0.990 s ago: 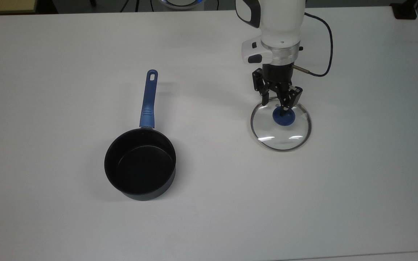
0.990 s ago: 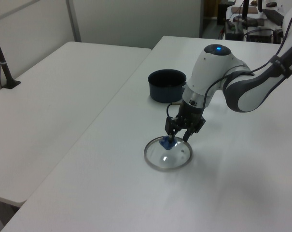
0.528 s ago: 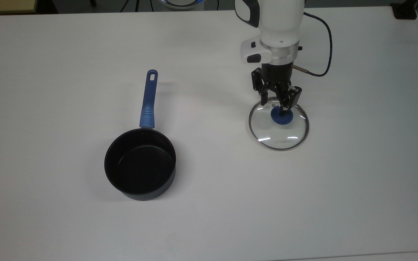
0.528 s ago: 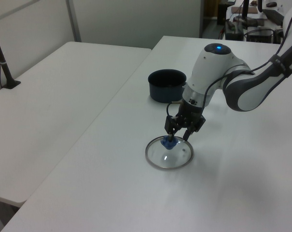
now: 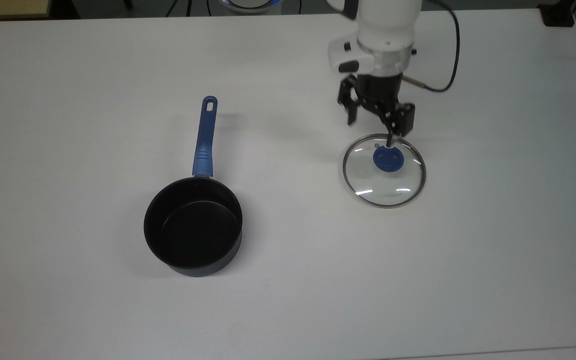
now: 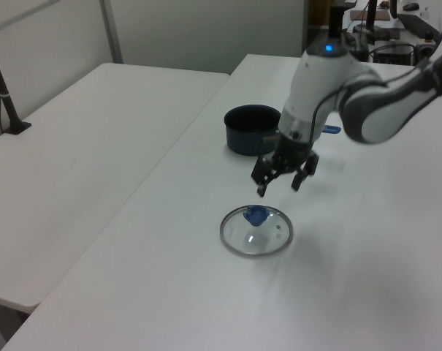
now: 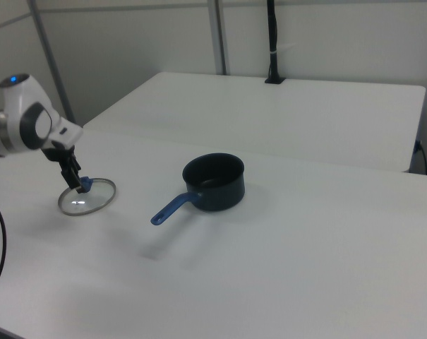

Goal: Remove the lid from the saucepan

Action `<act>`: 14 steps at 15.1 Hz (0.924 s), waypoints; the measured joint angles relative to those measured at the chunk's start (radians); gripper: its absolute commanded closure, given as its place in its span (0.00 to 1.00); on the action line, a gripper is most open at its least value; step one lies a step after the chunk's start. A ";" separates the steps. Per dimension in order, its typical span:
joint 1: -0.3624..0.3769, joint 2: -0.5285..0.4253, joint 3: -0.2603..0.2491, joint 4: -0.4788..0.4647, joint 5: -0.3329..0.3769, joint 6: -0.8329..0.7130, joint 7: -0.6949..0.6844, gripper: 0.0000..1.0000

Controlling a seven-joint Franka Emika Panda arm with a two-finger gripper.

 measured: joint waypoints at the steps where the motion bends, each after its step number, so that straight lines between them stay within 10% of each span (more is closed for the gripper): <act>1: -0.005 -0.028 -0.003 0.015 0.002 -0.079 -0.040 0.00; 14: -0.269 -0.253 -0.020 0.143 0.023 -0.662 -0.843 0.00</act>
